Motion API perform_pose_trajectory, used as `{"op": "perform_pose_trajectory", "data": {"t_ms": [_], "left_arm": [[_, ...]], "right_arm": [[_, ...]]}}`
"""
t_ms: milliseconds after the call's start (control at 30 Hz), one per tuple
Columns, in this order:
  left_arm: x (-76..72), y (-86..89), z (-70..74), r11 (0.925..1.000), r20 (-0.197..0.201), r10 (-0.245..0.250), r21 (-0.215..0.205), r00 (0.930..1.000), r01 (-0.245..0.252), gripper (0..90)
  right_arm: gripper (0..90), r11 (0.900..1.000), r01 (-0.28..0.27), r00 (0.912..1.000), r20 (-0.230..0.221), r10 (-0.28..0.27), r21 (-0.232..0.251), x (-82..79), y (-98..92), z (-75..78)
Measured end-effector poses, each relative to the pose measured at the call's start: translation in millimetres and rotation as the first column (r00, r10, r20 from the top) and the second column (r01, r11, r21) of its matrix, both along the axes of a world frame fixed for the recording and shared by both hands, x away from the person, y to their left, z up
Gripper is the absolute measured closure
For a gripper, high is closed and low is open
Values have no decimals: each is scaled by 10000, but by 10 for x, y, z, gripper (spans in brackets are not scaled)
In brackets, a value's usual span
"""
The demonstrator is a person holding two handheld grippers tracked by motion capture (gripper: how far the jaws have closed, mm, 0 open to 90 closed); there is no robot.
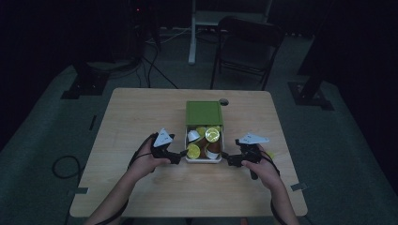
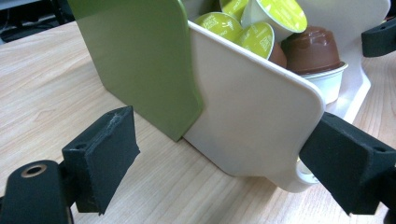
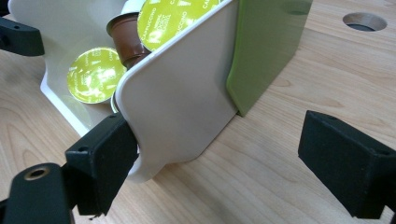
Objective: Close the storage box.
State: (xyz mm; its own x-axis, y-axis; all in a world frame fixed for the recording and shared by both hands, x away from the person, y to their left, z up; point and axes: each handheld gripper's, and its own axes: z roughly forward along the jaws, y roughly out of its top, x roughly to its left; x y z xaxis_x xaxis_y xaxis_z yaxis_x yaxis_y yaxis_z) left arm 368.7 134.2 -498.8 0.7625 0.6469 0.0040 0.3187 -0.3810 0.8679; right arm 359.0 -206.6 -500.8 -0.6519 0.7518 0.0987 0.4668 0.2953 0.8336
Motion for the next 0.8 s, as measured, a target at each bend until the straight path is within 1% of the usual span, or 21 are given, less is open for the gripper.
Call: {"op": "perform_pose_trajectory", "data": {"t_ms": [133, 233, 367, 467, 567, 800], "left_arm": [[29, 2, 1, 10000, -69, 35, -32, 10000, -35, 131], [50, 0, 9, 10000, -48, 52, 13, 10000, -52, 131], [71, 2, 20, 10000, -109, 31, -23, 9999, -31, 131], [107, 5, 42, 9999, -178, 45, -128, 9998, -47, 131], [128, 1, 53, 9999, -109, 76, -92, 9999, -77, 131], [173, -3, 56, 9998, -133, 144, -106, 9998, -146, 130]], "right_arm": [[118, 10000, 0, 10000, -29, 0, 8, 23, 1, 2], [118, 10000, 52, 10000, -44, -52, 24, 40, 4, 1], [118, 9999, 125, 9999, -41, -125, 82, 59, 3, 5], [118, 9997, 226, 9997, -10, -226, 112, 85, 3, 29], [118, 9995, 295, 9996, 13, -295, 101, 109, 6, 44], [118, 9988, 456, 9990, -33, -455, 200, 145, 10, 35]]}}
